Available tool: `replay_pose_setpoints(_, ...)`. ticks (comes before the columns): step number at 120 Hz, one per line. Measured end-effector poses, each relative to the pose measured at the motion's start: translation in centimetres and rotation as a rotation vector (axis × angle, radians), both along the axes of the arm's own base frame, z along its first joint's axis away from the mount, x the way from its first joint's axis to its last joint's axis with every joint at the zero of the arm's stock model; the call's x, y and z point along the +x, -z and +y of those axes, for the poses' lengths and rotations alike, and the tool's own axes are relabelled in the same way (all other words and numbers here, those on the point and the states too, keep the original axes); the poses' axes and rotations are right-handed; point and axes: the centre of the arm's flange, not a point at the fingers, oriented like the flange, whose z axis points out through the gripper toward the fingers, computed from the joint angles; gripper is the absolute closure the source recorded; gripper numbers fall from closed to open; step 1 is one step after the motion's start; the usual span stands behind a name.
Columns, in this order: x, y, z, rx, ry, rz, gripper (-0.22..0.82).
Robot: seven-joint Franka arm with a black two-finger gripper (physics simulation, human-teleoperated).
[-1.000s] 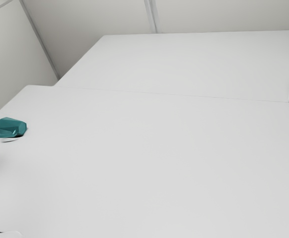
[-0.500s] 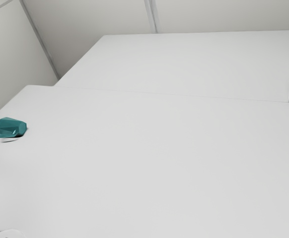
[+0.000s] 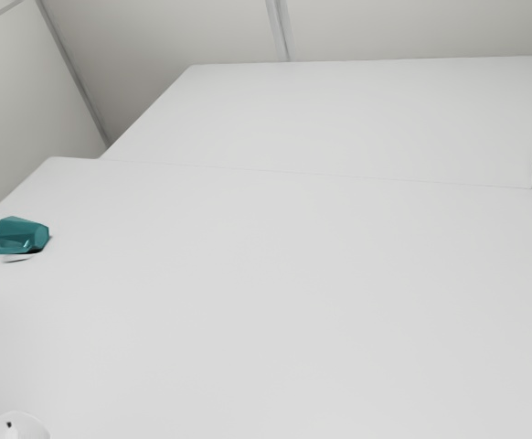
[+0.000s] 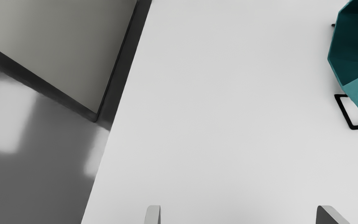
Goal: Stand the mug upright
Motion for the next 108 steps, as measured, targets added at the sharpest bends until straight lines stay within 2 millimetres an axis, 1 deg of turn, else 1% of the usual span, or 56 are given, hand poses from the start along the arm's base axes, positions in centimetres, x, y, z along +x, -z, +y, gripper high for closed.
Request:
replay_pose_setpoints(6, -0.8, 0.1, 0.5, -0.009, -0.012, -0.065, 0.07)
replay_pose_setpoints(11, -1.3, 0.8, 0.9, -0.021, -0.016, -0.113, 0.07)
replay_pose_setpoints(23, -1.4, 1.5, 1.1, -0.041, -0.003, -0.227, 0.08)
replay_pose_setpoints(32, -2.0, 1.7, 1.2, -0.063, 0.014, -0.303, 0.08)
replay_pose_setpoints(44, -3.7, 2.4, 1.7, -0.092, 0.052, -0.393, 0.08)
replay_pose_setpoints(49, -4.6, 3.1, 2.0, -0.098, 0.072, -0.421, 0.08)
replay_pose_setpoints(55, -5.1, 4.0, 2.3, -0.100, 0.102, -0.445, 0.08)
replay_pose_setpoints(62, -5.0, 4.9, 2.8, -0.088, 0.144, -0.469, 0.08)
replay_pose_setpoints(67, -4.6, 5.3, 3.1, -0.075, 0.179, -0.486, 0.08)
replay_pose_setpoints(79, -3.8, 5.6, 3.3, -0.046, 0.261, -0.522, 0.08)
replay_pose_setpoints(96, -5.0, 7.2, 4.1, -0.028, 0.346, -0.581, 0.07)
replay_pose_setpoints(100, -5.0, 7.6, 4.5, -0.018, 0.369, -0.594, 0.07)
replay_pose_setpoints(108, -4.3, 8.4, 4.9, -0.001, 0.413, -0.627, 0.07)
